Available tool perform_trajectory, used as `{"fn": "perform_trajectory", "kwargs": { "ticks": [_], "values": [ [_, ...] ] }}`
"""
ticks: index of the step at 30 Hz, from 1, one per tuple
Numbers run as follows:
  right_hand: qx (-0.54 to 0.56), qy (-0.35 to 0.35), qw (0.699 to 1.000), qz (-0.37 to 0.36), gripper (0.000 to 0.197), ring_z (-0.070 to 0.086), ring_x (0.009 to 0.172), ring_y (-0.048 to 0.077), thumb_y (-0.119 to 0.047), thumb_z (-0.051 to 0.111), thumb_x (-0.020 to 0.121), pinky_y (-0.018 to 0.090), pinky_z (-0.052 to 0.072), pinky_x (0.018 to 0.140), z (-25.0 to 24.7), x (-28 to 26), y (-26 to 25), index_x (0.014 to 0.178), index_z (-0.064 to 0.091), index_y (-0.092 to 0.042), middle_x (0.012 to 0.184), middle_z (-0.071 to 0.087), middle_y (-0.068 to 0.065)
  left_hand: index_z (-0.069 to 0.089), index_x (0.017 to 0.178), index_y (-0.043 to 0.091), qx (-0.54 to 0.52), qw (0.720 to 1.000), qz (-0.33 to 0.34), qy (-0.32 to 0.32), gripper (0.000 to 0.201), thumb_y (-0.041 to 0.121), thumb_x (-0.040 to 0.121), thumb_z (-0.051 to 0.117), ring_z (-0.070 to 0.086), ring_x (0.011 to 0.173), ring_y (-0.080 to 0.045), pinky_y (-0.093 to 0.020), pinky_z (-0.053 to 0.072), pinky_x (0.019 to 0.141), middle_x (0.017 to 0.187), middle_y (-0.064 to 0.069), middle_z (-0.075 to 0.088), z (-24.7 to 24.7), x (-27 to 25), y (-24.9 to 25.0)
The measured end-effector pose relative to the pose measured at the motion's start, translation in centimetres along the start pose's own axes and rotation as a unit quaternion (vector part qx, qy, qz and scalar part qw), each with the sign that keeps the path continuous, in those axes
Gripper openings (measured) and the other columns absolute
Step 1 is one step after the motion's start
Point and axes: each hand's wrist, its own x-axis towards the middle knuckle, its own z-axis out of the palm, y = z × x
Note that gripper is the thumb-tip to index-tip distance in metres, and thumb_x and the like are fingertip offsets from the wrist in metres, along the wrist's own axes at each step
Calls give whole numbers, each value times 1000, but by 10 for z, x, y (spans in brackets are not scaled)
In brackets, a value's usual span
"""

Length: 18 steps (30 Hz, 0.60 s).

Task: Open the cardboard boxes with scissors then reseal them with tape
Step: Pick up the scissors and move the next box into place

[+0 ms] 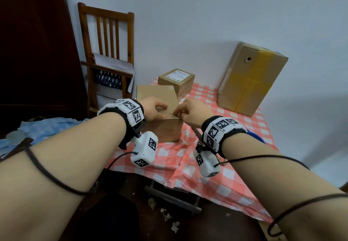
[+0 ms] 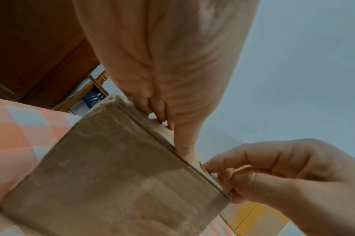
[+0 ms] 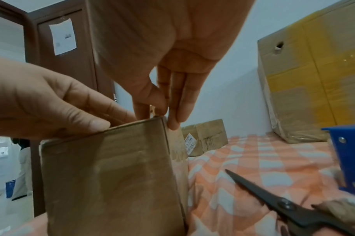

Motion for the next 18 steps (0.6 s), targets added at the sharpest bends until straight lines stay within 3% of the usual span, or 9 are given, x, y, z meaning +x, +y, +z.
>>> {"fn": "perform_trajectory", "kwargs": {
  "ticks": [4,7,9,11,13,15,18],
  "values": [
    [66,21,996,56,29,57,97,19,-14,57,86,31,49,83,6,4,2,114,64,-16,113,62,5,44,143,18,6,1000,-9,-3,58,30,90,65,41,134,-20,-27,30,107,149,-2,41,0,0,1],
    [205,-17,969,139,63,57,104,22,-30,75,76,33,49,82,17,4,-2,129,46,-12,118,53,4,43,140,9,19,999,-42,19,63,36,89,65,46,128,-25,-30,36,102,143,-9,46,3,2,1],
    [244,-41,959,139,78,58,106,27,-30,82,71,38,52,85,22,4,-5,134,39,-11,119,54,6,45,131,11,41,995,-81,45,63,46,84,67,44,124,-30,-35,37,100,135,-14,48,3,3,1],
    [249,-40,957,141,75,58,106,30,-16,78,75,45,53,88,23,3,-5,138,36,-9,123,53,10,34,138,18,72,988,-120,60,81,56,77,69,30,131,-36,-44,30,108,141,-19,36,3,4,-2],
    [312,-30,935,164,69,60,103,31,1,66,81,46,56,82,21,1,-3,141,34,-10,123,53,10,14,149,26,66,987,-138,52,102,58,72,73,19,138,-42,-50,25,112,151,-23,14,2,5,-4],
    [386,-30,900,200,62,60,101,29,-1,60,86,42,58,76,18,1,-3,141,33,-11,114,55,7,-3,151,33,39,989,-141,33,118,55,68,78,18,140,-43,-49,25,114,155,-21,-5,0,5,-4],
    [443,-22,861,247,63,59,108,29,-10,65,83,49,56,80,17,-1,-5,139,37,-7,121,54,10,-16,147,41,72,985,-149,38,139,64,51,83,22,136,-44,-54,30,109,152,-19,2,-4,1,-3]
  ]
}}
